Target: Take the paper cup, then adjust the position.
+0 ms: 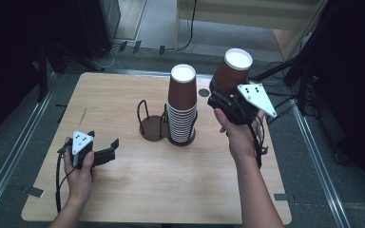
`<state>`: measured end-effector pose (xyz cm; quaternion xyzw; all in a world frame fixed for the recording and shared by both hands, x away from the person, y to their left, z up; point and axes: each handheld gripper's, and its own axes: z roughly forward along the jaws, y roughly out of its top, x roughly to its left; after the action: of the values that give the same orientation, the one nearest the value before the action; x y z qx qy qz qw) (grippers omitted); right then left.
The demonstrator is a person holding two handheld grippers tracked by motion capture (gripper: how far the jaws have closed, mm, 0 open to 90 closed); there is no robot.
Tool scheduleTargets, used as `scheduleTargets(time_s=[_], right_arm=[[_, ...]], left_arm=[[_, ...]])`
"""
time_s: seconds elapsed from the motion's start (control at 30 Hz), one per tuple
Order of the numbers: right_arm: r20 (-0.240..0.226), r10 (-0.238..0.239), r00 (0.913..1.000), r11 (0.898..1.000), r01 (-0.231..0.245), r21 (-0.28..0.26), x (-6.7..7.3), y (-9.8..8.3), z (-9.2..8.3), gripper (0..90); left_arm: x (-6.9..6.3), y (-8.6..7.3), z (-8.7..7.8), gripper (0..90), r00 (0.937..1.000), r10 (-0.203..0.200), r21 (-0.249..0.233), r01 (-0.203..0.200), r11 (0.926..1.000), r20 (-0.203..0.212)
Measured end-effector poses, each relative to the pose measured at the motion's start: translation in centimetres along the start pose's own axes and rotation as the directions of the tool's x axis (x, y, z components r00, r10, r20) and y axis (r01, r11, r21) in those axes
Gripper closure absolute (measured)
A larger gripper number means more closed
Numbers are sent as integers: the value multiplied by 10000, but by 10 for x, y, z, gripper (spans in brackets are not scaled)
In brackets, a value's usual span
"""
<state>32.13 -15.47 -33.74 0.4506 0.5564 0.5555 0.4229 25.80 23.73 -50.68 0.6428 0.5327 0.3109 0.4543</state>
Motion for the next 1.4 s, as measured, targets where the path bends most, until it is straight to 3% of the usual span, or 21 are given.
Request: scheduleTargets(time_s=[0.17,0.57,0.9,1.07,1.13,1.23,1.4], right_arm=[[127,139,9998,9996,-142,258,-5,-17,-10,132],[202,437,9988,9938,-455,1015,-5,-78,-37,131],[293,170,9994,9863,-216,1633,0,-122,-46,131],[275,199,9994,9789,-251,2030,3,-137,-51,131],[252,133,9996,9773,-183,2113,5,-143,-53,131],[189,-13,9998,9766,-28,2153,7,-150,-58,130],[81,-265,9996,9734,240,2280,8,-162,-61,130]], left_arm=[[-13,4,2,88,9993,-208,-108,212,9997,316],[-25,11,-1,88,9970,280,-233,-263,9994,723],[-34,13,5,88,9921,318,-82,-311,9995,1211],[-43,27,5,88,9883,320,-285,-280,9992,1494],[-48,29,4,88,9853,378,-372,-320,9988,1668],[-54,26,2,78,9755,506,-363,-438,9984,2141],[-62,20,5,73,9655,741,-70,-747,9972,2495]])
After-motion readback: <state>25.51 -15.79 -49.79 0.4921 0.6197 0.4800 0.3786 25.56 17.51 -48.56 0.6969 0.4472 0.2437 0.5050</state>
